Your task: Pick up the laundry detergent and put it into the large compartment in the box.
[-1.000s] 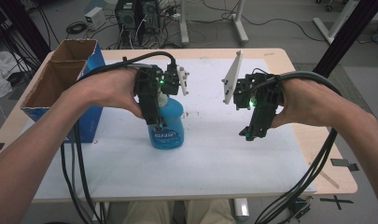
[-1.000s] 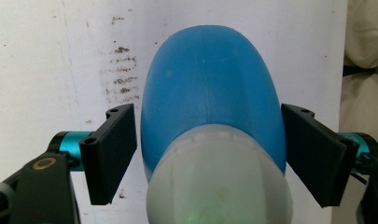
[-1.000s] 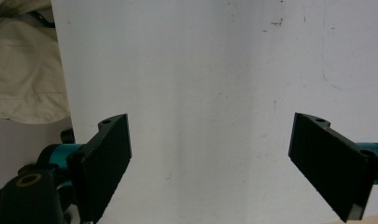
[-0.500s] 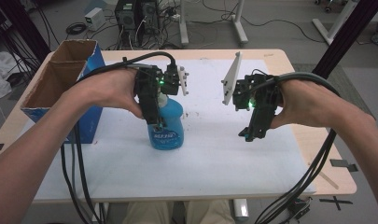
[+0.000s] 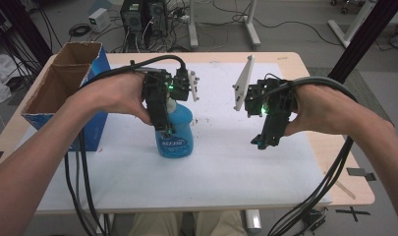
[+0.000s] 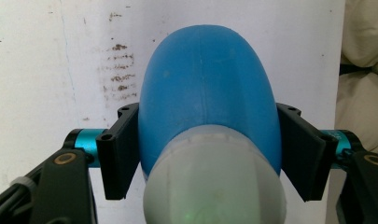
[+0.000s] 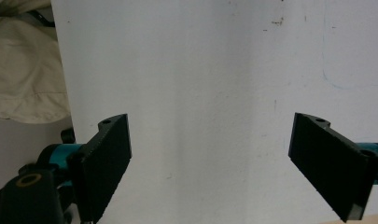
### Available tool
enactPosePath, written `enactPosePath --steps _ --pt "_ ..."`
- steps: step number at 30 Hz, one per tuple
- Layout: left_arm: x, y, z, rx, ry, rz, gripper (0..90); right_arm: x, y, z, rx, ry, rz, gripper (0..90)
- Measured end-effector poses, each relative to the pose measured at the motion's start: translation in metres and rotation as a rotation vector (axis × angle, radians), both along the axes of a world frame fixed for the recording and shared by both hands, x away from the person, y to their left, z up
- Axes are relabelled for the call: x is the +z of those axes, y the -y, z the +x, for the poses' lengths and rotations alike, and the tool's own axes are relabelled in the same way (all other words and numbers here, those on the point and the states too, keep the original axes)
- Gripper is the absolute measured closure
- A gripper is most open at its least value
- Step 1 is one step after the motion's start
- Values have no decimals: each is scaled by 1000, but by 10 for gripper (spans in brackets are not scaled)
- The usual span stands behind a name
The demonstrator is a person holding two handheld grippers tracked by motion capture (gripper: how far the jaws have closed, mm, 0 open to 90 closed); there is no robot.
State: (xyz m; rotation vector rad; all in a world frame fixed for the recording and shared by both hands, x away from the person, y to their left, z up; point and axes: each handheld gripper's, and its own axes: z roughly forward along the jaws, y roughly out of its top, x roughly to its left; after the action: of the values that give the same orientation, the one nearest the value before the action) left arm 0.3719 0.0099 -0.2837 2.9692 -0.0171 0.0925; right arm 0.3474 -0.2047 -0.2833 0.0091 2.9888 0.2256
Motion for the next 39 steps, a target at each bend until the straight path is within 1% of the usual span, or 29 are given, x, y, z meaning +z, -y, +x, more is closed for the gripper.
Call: enactPosePath --steps 1,3,4,8,10,13,19,23,36,39 --pt "0 0 0 -2 6 -1 325 0 0 0 -2 1 0 123" --pt "1 0 0 3 0 -3 325 0 1 0 0 0 0 123" --pt "1 1 0 -1 0 5 325 0 1 0 -2 -1 -1 123" --pt "0 1 0 1 8 8 325 0 1 0 -2 -1 0 123" --pt "0 1 0 3 4 10 327 0 2 0 -3 -1 0 123" --pt "0 1 -1 -2 4 13 347 0 1 -1 -4 3 1 123" --pt "0 2 0 0 3 14 349 0 2 -1 -5 3 0 123" --pt "0 2 1 0 4 12 369 1 2 -1 -5 4 0 123" --pt "1 3 2 25 2 22 380 1 2 -1 -3 4 3 123" --pt "2 3 4 36 -7 32 381 1 3 -1 -4 5 2 123"
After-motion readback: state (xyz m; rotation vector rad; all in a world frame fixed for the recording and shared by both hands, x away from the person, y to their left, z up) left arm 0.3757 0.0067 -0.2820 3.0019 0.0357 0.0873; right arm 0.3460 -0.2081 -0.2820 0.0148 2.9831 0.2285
